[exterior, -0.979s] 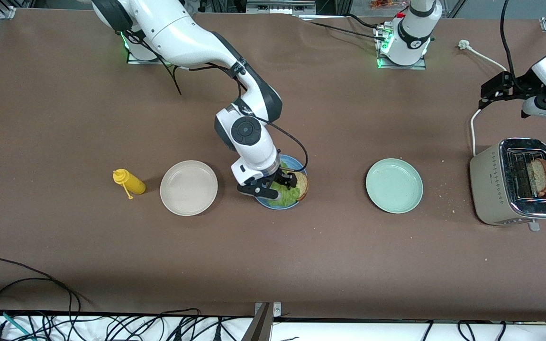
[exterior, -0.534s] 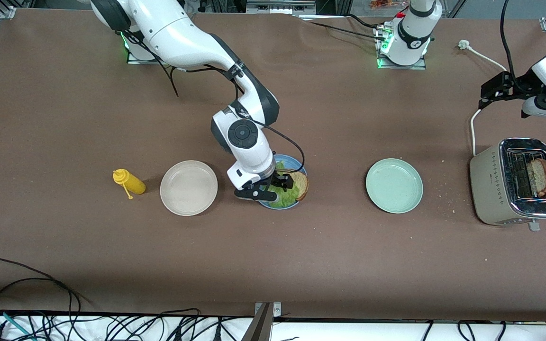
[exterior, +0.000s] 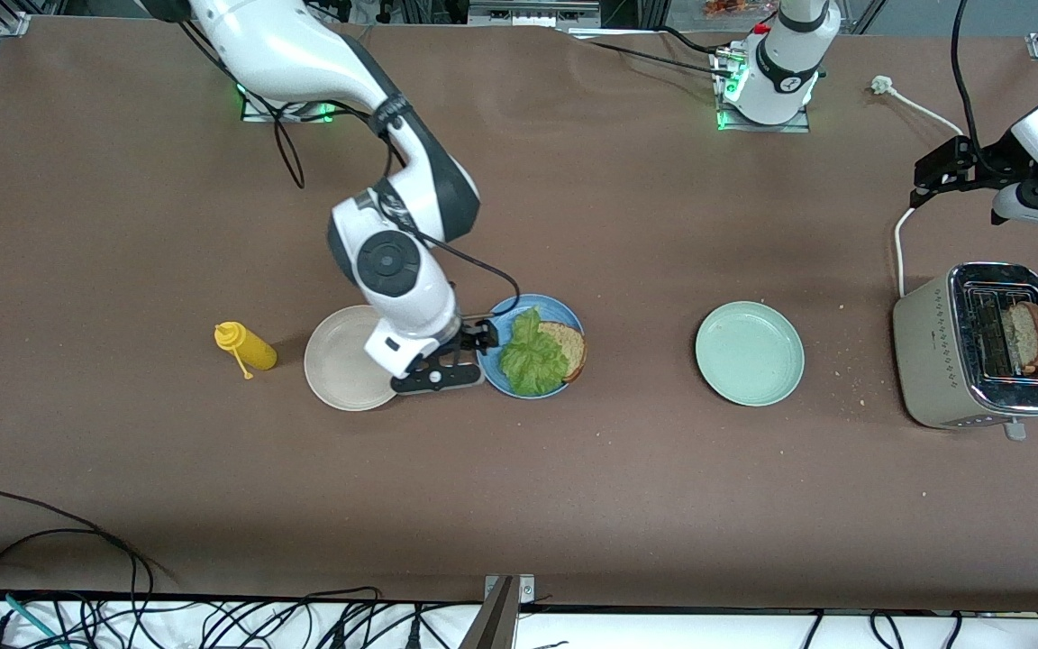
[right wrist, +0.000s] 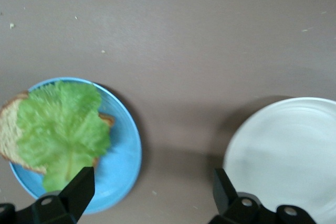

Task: Make sandwich in blue plate with both arms
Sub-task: 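Move the right gripper back toward the yellow squeeze bottle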

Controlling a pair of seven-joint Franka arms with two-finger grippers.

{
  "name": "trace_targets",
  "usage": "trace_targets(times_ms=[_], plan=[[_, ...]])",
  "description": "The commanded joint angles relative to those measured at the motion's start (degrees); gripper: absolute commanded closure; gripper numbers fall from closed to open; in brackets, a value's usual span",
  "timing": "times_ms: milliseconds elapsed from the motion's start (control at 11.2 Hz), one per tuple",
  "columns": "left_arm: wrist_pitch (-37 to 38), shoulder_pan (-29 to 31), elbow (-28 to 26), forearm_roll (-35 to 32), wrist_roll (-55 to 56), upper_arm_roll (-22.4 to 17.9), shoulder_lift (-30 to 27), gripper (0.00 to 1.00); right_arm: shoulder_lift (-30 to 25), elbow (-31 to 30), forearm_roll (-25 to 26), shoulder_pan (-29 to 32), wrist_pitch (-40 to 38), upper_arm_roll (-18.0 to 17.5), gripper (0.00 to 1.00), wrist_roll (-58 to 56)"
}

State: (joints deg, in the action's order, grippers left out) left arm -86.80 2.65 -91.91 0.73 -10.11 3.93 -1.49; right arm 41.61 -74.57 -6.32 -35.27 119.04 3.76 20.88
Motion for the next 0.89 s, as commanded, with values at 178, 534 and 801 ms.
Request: trace_targets(times_ms=[178, 534, 801], plan=[[0.4, 0.3, 0.1, -1.1, 0.2, 0.5, -0.2, 0.0, -15.0, -13.7, -0.3, 10.8, -7.4, -5.4, 0.0, -21.6], [0.4, 0.3, 0.1, -1.1, 0.2, 0.5, -0.2, 0.0, -20.2, -15.3, -0.4, 20.1, -16.2, -8.4, 0.0, -38.1], [0.4, 0.3, 0.1, -1.1, 0.2, 0.5, -0.2, 0.0, -22.0, -15.3, -2.4, 26.1, -21.0, -8.4, 0.0, -51.5]])
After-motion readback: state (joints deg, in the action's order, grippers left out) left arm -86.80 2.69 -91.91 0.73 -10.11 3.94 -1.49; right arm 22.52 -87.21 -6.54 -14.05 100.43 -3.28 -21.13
